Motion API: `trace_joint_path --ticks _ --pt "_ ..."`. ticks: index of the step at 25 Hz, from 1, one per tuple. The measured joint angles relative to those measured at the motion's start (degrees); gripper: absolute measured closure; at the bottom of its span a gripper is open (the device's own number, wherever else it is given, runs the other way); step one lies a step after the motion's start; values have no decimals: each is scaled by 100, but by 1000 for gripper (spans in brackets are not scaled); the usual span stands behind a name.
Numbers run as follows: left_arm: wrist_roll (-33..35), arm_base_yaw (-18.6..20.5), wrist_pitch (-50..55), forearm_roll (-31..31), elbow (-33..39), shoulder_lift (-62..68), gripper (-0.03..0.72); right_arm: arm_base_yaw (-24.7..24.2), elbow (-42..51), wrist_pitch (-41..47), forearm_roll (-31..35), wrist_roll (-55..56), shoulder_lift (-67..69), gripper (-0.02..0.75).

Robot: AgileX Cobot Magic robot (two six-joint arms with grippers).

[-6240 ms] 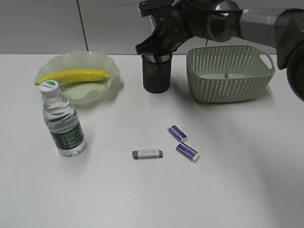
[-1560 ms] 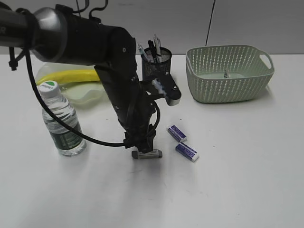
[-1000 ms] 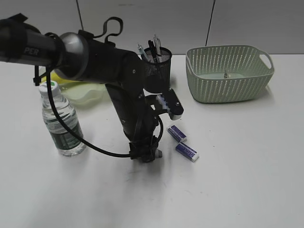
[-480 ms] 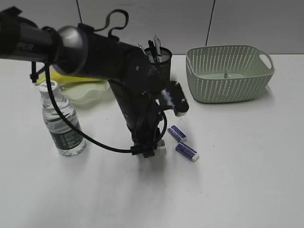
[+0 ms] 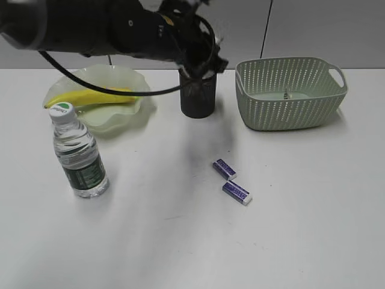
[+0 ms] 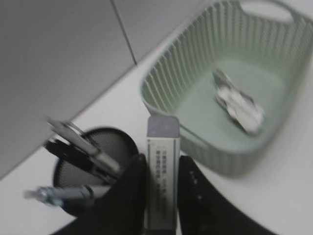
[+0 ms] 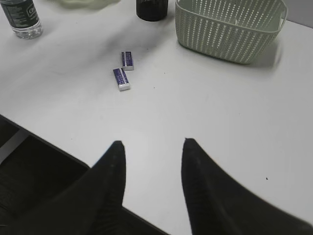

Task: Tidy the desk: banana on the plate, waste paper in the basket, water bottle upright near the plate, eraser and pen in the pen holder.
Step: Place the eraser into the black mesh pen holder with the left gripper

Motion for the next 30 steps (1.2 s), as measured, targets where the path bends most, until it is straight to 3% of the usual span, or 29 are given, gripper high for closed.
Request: trace_joint_path --ticks 3,7,20,30 --pt "-58 107 -1280 -910 16 58 546 0 0 0 0 0 0 420" --pt "-105 191 -2377 -1440 16 348 546 0 0 0 0 0 0 420" --pt "-401 226 -2391 -1550 -784 1397 546 0 0 -5 0 0 0 420" --pt "-414 400 -2325 -1752 -832 1606 535 0 0 -5 -5 0 0 420"
